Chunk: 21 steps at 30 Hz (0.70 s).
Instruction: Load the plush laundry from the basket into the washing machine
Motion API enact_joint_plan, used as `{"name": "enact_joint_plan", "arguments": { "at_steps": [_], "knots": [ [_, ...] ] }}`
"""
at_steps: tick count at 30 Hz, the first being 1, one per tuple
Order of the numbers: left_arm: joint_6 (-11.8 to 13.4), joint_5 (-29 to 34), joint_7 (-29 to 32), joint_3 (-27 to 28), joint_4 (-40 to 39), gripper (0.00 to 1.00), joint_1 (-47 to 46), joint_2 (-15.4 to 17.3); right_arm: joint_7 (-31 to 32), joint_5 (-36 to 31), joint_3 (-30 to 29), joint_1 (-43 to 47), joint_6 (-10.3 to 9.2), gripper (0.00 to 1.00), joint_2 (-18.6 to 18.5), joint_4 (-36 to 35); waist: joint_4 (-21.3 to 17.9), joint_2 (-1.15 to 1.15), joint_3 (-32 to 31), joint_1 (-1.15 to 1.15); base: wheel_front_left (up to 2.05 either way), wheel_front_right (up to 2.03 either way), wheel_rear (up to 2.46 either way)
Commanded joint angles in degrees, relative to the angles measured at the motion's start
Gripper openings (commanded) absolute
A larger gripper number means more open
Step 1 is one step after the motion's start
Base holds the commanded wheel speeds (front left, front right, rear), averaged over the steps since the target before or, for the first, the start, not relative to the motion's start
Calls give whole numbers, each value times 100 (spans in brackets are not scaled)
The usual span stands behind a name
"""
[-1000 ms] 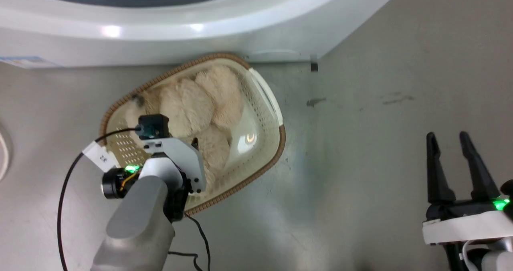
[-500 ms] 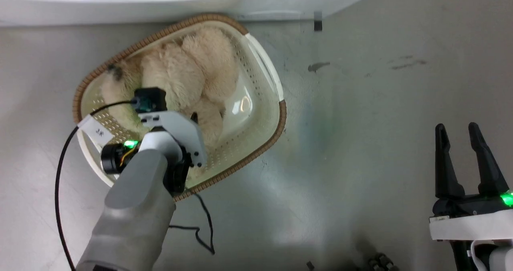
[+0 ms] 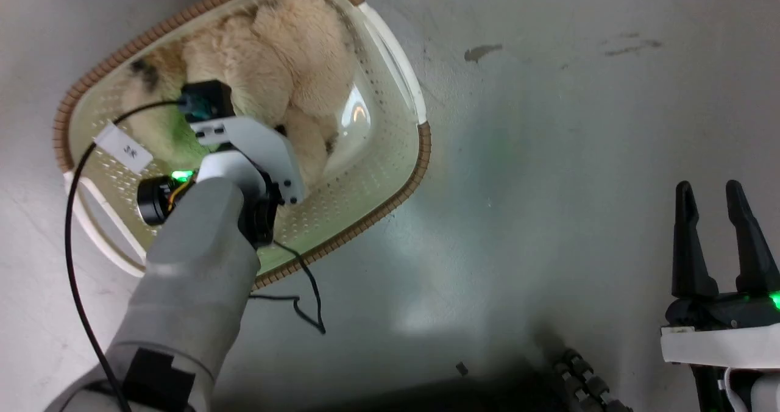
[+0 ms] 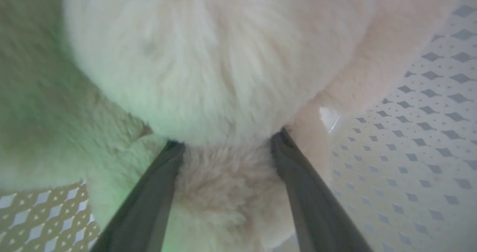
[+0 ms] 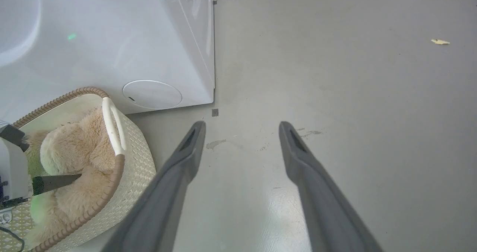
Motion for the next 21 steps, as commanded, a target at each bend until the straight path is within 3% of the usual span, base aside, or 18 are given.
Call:
{"name": "enact_joint_plan", "arguments": {
  "at_steps": [1,8,9,10,21],
  "knots": [
    [48,-119,24,-66,265,100,-169,-6,-64,78,-29,-90,3,100,-9,-59,-61,0,162,0,0,0,0],
    [111,-214,10,-119,564,100,-369,-62,-87,115,-29,-59,3,100,-9,-97,-87,0,298,0,0,0,0],
    [137,-233,52,-114,609,76,-384,-76,-87,113,-32,-53,3,100,-9,-95,-82,0,298,0,0,0,0],
    [142,-245,51,-113,630,0,-399,-90,-87,110,-35,-49,3,100,-9,-91,-76,0,297,0,0,0,0],
    [-111,-501,-224,-22,680,0,-382,-221,-87,71,-1,-170,3,100,-9,-14,40,0,142,0,0,0,0]
  ]
}}
